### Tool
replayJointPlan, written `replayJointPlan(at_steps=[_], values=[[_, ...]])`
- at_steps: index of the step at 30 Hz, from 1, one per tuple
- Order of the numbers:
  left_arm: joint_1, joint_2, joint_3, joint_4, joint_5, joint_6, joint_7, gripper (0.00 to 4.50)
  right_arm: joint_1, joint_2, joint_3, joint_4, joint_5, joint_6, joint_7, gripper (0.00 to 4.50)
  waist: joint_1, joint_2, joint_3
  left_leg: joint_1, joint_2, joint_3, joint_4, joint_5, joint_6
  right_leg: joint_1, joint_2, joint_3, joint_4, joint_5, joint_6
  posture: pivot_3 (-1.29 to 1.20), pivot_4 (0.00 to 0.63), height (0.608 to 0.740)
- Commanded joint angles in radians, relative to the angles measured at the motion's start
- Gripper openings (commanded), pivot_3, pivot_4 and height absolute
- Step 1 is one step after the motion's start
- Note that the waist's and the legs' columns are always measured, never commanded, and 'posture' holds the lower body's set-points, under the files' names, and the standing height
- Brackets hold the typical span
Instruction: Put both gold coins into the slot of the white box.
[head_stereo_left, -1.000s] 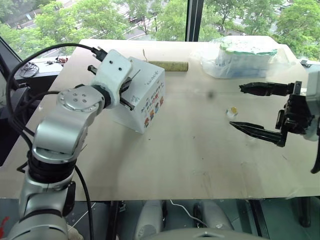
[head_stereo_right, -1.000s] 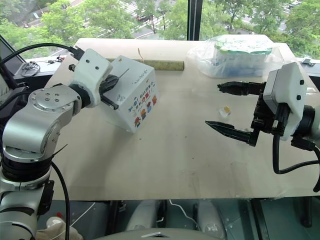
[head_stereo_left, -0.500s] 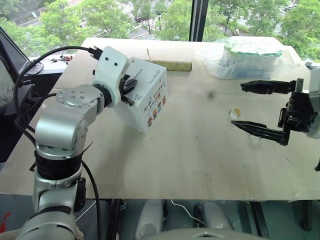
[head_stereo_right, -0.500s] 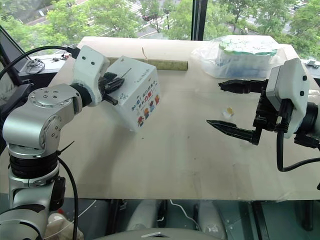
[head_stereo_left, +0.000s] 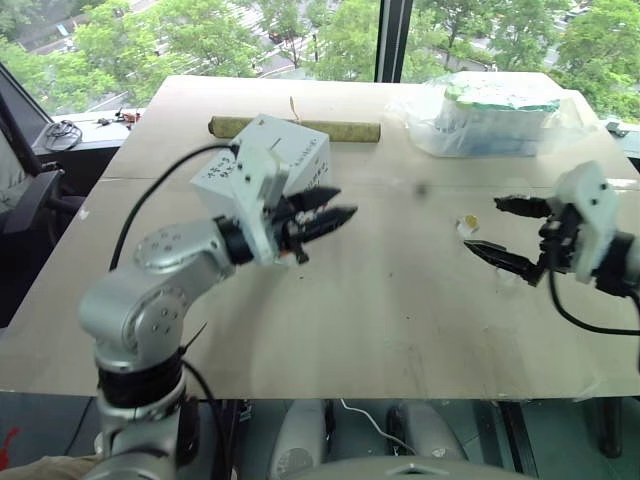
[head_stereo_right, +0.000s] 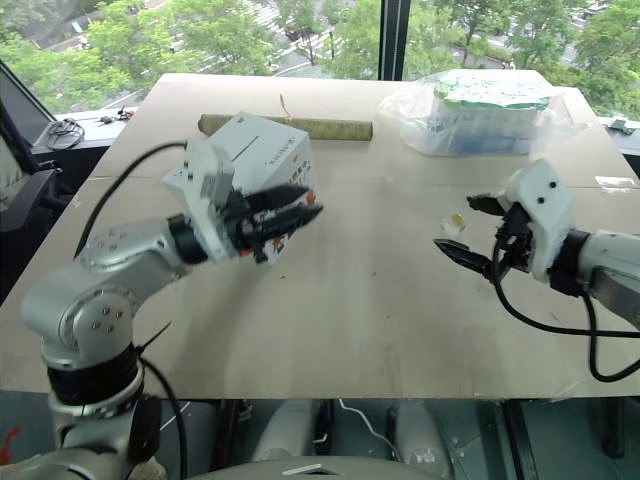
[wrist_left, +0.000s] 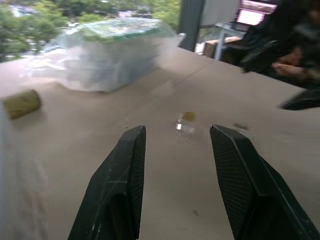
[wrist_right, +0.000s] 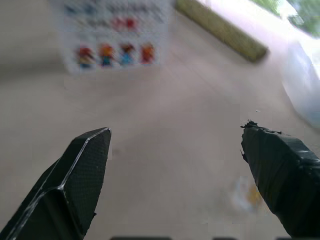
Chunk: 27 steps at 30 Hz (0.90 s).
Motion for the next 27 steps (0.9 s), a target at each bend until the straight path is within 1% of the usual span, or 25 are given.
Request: replayJointPlan(at_steps=[1,3,6,9,13,14,16,17,18,19,22,23,27], values=[[0.048,0.057,-0.008,-0.039,-0.039,-0.094,-0.116,2.03,-0.09,0.08,0.081,0.142,-0.096,0.018,-0.062,4.5,-0.002,0.001,0.0,0.0,0.0,0.0,0.0,0.0,0.0,0.0,0.0,0.0,0.0,0.0,0.0,0.0,0.15,0.74],[0.058,0.073,-0.015,-0.028,-0.056,-0.122,-0.144,2.03,-0.157,0.133,0.148,0.259,-0.168,0.007,-0.065,4.5,-0.008,0.001,0.001,0.0,0.0,0.0,0.0,0.0,0.0,0.0,0.002,0.0,0.001,0.0,0.0,0.0,0.15,0.74],[0.053,0.084,-0.025,-0.006,-0.072,-0.156,-0.168,2.03,-0.264,0.223,0.207,0.442,-0.264,-0.03,-0.081,4.5,-0.01,0.001,0.001,0.0,-0.001,0.001,0.0,-0.002,0.004,-0.001,0.004,0.001,0.001,0.0,0.0,0.0,0.15,0.74],[0.055,0.097,-0.032,0.002,-0.08,-0.18,-0.178,2.03,-0.331,0.279,0.234,0.572,-0.341,-0.072,-0.067,4.5,-0.007,0.002,0.001,-0.001,-0.001,0.001,0.0,-0.002,0.004,-0.002,0.004,0.001,0.001,0.0,0.0,0.0,0.15,0.74],[0.068,0.114,-0.036,0.002,-0.079,-0.201,-0.167,2.03,-0.388,0.325,0.242,0.688,-0.405,-0.116,-0.036,4.5,-0.006,0.002,0.001,-0.003,-0.001,0.001,0.0,0.0,0.0,-0.004,0.004,0.001,0.0,0.0,0.0,0.0,0.15,0.74],[0.072,0.118,-0.037,0.001,-0.079,-0.206,-0.164,2.05,-0.395,0.332,0.241,0.704,-0.417,-0.121,-0.03,3.99,-0.007,0.002,0.001,-0.003,-0.001,0.001,-0.001,0.0,0.0,-0.004,0.004,0.001,0.0,0.0,0.0,0.0,0.15,0.74],[0.083,0.123,-0.036,-0.008,-0.086,-0.211,-0.156,2.05,-0.409,0.345,0.236,0.725,-0.434,-0.128,-0.013,3.3,-0.008,0.002,0.001,-0.003,-0.001,0.001,-0.001,0.0,0.0,-0.004,0.004,0.001,0.0,0.0,0.0,0.0,0.15,0.74],[0.088,0.125,-0.036,-0.012,-0.087,-0.213,-0.151,2.05,-0.414,0.351,0.233,0.733,-0.441,-0.129,-0.007,2.68,-0.009,0.002,0.001,-0.003,-0.001,0.001,-0.001,0.0,0.0,-0.004,0.004,0.001,0.0,0.0,0.0,0.0,0.15,0.74],[0.092,0.126,-0.036,-0.016,-0.089,-0.215,-0.146,2.05,-0.416,0.354,0.23,0.738,-0.447,-0.131,-0.001,2.26,-0.009,0.002,0.001,-0.003,-0.001,0.001,-0.001,0.0,0.0,-0.004,0.004,0.001,0.0,0.0,0.0,0.0,0.15,0.74],[0.094,0.127,-0.037,-0.019,-0.09,-0.217,-0.14,2.05,-0.415,0.354,0.23,0.732,-0.451,-0.125,0.009,1.72,-0.009,0.002,0.001,-0.002,-0.001,0.001,-0.001,0.0,0.0,-0.004,0.004,0.001,0.0,0.0,0.0,0.0,0.15,0.74],[0.098,0.129,-0.041,-0.019,-0.091,-0.225,-0.128,2.05,-0.403,0.355,0.221,0.704,-0.454,-0.11,0.026,0.3,-0.008,0.002,0.001,-0.002,0.0,0.001,-0.001,-0.002,0.004,-0.004,0.004,0.001,0.0,0.0,0.0,0.0,0.15,0.74],[0.098,0.13,-0.044,-0.017,-0.091,-0.228,-0.126,2.05,-0.4,0.357,0.218,0.698,-0.454,-0.11,0.03,0.02,-0.008,0.002,0.001,-0.002,-0.001,0.001,-0.001,-0.002,0.004,-0.004,0.004,0.001,0.0,0.0,0.0,0.0,0.15,0.74],[0.095,0.126,-0.058,-0.001,-0.082,-0.242,-0.114,2.05,-0.388,0.361,0.204,0.671,-0.456,-0.106,0.038,0.02,-0.009,0.002,0.001,-0.002,-0.001,0.001,-0.001,-0.002,0.004,-0.004,0.004,0.001,0.001,0.0,0.0,0.0,0.15,0.74]])
